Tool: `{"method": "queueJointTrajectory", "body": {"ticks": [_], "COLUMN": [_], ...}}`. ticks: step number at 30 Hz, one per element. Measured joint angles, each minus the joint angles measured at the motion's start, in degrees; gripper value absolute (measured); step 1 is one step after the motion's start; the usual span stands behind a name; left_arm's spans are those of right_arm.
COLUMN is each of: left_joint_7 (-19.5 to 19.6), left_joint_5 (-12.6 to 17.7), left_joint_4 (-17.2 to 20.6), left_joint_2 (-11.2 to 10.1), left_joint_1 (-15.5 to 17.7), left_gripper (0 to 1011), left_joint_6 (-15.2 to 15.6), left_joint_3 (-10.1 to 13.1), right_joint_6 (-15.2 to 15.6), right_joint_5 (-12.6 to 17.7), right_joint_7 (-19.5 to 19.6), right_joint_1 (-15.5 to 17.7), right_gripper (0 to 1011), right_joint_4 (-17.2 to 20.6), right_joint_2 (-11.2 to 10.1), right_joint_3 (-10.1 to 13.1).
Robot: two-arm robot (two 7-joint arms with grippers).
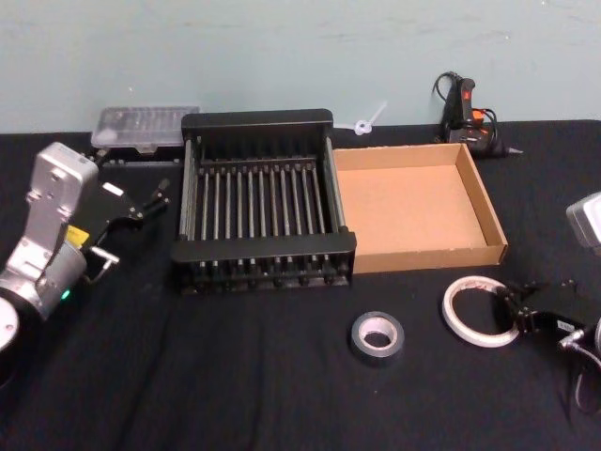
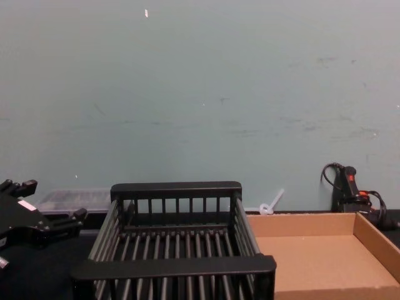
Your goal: Pick up the white tape and place it into the black box , Pick up the silver tape and place it into the brown box.
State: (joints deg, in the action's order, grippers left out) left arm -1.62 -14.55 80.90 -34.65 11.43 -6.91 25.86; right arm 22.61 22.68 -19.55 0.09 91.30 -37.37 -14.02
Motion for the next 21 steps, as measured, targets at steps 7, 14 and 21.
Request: {"method": "queueJointTrajectory", "body": {"ticks": [7, 14, 21], "left_joint_7": [0.0, 0.0, 0.0], "left_joint_5": [0.0, 0.0, 0.0], "left_joint_4": [0.0, 0.0, 0.0], "left_joint_2": [0.0, 0.0, 0.0], "left_joint_1": [0.0, 0.0, 0.0], "left_gripper": [1001, 1001, 1001], "left_joint_6": [0.0, 0.0, 0.0], "left_joint_3": [0.0, 0.0, 0.0], "right_joint_6": [-2.47, -3.82, -4.97], "right_joint_5": [-1.98, -2.52, -2.02], "right_joint_7": [1.76, 1.95, 1.19], "right_joint_1": [1.22, 2.3, 3.1], "right_gripper": [101, 101, 101], "right_joint_4": [1.78, 3.61, 6.37], "right_joint_2": [0.47, 0.94, 1.3], "right_joint_3": [1.71, 3.74, 6.24]}}
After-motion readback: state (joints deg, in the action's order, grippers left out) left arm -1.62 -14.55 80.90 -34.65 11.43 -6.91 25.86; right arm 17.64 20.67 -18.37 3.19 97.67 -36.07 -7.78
